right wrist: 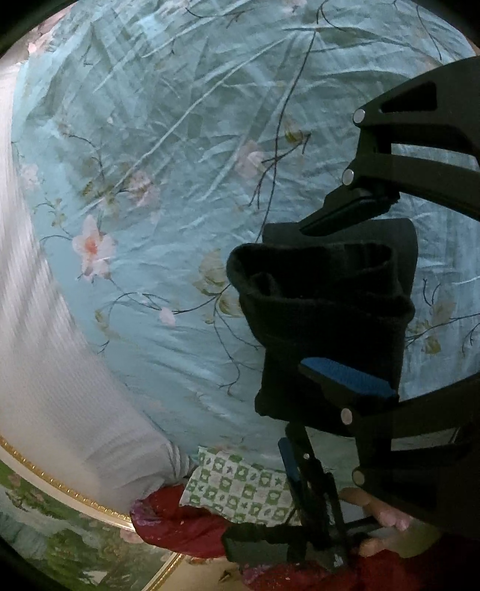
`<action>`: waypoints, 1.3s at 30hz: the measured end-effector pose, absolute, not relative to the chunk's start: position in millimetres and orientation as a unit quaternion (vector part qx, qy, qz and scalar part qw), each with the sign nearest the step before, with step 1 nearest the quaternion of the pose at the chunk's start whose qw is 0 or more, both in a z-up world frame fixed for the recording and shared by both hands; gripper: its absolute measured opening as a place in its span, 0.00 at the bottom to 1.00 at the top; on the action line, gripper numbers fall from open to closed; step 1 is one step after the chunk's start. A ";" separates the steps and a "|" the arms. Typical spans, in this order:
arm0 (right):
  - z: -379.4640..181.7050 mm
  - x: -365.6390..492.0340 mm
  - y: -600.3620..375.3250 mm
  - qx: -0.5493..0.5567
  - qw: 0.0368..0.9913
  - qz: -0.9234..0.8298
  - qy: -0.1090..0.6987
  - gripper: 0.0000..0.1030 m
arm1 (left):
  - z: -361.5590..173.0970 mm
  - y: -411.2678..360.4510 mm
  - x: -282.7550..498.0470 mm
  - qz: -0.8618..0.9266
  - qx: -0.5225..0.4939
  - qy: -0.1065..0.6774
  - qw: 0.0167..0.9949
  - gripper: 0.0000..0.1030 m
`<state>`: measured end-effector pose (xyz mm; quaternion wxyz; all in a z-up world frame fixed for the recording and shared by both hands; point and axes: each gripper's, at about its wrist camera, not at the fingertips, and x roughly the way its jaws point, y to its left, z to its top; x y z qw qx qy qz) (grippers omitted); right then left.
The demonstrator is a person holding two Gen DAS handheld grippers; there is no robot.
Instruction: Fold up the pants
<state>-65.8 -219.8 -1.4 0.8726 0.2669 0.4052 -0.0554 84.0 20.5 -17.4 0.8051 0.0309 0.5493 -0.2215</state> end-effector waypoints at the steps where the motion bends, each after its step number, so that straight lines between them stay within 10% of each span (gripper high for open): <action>1: -4.4 -66.1 -221.6 0.273 0.870 -0.057 0.407 0.67 | -21.4 20.3 87.1 -0.221 0.029 0.554 0.802 0.76; 9: -15.8 -64.4 -220.9 0.301 0.860 -0.044 0.409 0.66 | -50.6 20.3 104.2 -0.219 0.001 0.588 0.778 0.75; 17: -4.9 -60.7 -205.5 0.265 0.869 -0.015 0.418 0.28 | -42.6 37.6 101.5 -0.215 -0.036 0.570 0.792 0.25; 24: 27.6 -68.4 -200.4 0.240 0.884 0.017 0.401 0.12 | -43.1 55.9 101.2 -0.221 -0.078 0.564 0.791 0.24; 39: -20.8 -67.4 -211.2 0.163 0.877 -0.109 0.438 0.23 | -53.2 47.1 104.5 -0.189 -0.035 0.563 0.804 0.47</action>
